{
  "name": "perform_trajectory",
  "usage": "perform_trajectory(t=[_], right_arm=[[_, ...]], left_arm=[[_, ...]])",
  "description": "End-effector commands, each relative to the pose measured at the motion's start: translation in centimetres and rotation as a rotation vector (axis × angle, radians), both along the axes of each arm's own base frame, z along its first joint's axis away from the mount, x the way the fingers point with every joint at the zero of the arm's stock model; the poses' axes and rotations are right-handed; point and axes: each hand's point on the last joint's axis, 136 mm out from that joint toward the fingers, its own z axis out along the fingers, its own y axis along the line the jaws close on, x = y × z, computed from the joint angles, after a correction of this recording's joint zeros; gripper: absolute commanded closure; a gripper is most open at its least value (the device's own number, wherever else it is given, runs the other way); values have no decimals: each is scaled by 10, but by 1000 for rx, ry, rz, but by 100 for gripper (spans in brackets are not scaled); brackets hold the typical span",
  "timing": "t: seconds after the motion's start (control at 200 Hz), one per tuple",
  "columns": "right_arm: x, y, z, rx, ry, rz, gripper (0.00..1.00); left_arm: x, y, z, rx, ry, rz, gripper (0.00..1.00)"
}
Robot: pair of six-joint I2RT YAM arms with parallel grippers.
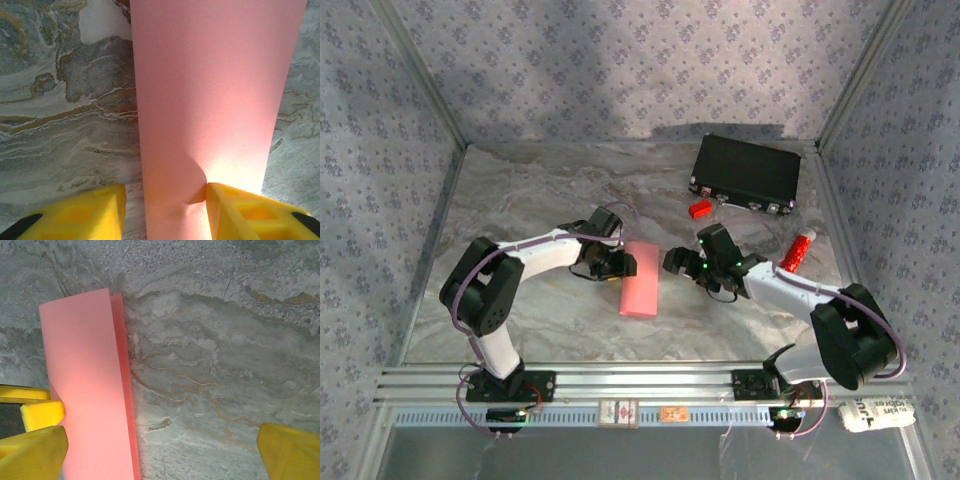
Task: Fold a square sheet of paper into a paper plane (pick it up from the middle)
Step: First fold the square sheet of paper in half at the center of the table.
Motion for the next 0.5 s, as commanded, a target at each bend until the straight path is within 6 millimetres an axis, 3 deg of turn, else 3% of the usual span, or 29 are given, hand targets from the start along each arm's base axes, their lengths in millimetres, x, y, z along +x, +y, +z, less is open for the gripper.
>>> perform_trajectory(t=[0.0, 0.495], right_arm=[[1, 6, 1, -6, 11, 22, 1], [1, 8, -5, -47, 27, 5, 2]], left_arm=[[1, 3, 4, 5, -2, -8, 54], [1, 2, 1, -5, 7, 3, 54]])
